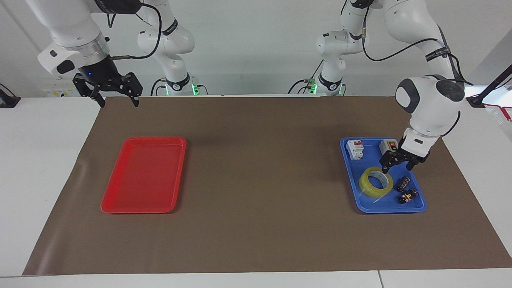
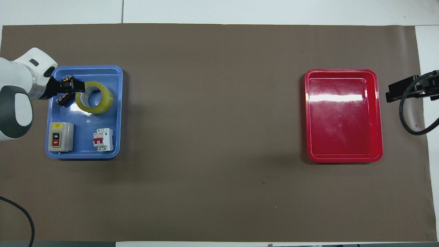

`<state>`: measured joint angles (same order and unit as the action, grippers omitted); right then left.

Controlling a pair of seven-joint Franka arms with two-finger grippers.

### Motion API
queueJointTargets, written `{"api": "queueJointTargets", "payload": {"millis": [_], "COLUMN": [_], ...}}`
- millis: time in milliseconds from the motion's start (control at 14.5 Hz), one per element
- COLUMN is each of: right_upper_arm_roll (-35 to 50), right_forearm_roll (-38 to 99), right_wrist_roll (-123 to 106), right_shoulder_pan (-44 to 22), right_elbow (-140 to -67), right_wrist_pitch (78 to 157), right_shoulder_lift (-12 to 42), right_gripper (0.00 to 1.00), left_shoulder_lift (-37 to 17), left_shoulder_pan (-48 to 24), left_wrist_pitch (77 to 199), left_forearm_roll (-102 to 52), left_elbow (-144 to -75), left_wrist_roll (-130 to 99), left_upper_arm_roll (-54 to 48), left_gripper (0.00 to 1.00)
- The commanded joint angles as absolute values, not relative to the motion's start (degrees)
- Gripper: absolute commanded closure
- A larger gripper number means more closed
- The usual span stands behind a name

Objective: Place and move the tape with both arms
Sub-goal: 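Lower the left gripper onto the yellow tape roll and grasp it, then lift the yellow tape with the left gripper and carry it toward the table center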

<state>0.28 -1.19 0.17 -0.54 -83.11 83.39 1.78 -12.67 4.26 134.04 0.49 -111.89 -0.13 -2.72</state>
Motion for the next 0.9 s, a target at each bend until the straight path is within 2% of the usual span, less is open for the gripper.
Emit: {"api": "queueJointTargets", "payload": {"millis": [0,69,138,345,414,552,621,690,759,828], "right_upper_arm_roll": [0.44,0.44,0.44,0.44,0.44,0.44,0.44,0.44,0.44,0.44], "right_forearm_roll": [-0.44,-0.35,-0.35,-0.35,-0.44,-0.35,-0.44,-0.44,-0.44,-0.44], "right_wrist_roll": [-0.97,-0.97,-0.97,-1.05,-0.97,-0.97,-1.05,-0.97,-0.97,-0.97], "right_shoulder_pan": [0.0,0.0,0.0,0.0,0.0,0.0,0.0,0.0,0.0,0.0], "right_elbow": [-83.32,-83.32,-83.32,-83.32,-83.32,-83.32,-83.32,-83.32,-83.32,-83.32], "right_wrist_pitch": [83.32,83.32,83.32,83.32,83.32,83.32,83.32,83.32,83.32,83.32], "right_shoulder_lift": [1.67,1.67,1.67,1.67,1.67,1.67,1.67,1.67,1.67,1.67], "right_gripper": [0.0,0.0,0.0,0.0,0.0,0.0,0.0,0.0,0.0,0.0], "left_shoulder_lift": [-12.48,-12.92,-13.09,-13.1,-13.1,-13.01,-13.01,-13.18,-13.18,-13.18], "left_shoulder_pan": [4.48,4.48,4.48,4.4,4.39,4.48,4.57,4.57,4.57,4.57], "left_wrist_pitch": [138.25,138.43,138.51,138.6,138.78,140.35,141.23,141.5,141.94,142.2], "left_forearm_roll": [1.58,1.58,1.58,1.58,1.58,1.58,1.5,1.58,1.5,1.49], "left_elbow": [-115.57,-115.75,-116.1,-117.42,-118.2,-119.43,-119.62,-119.62,-119.71,-119.71], "left_wrist_roll": [0.35,0.35,0.35,0.26,0.18,0.18,0.26,0.18,0.09,0.0], "left_upper_arm_roll": [-2.81,-2.81,-2.81,-2.81,-2.81,-2.73,-2.72,-2.72,-2.72,-2.72], "left_gripper": [0.1,0.17,0.29,0.89,0.98,0.98,0.95,0.84,0.86,0.99]}}
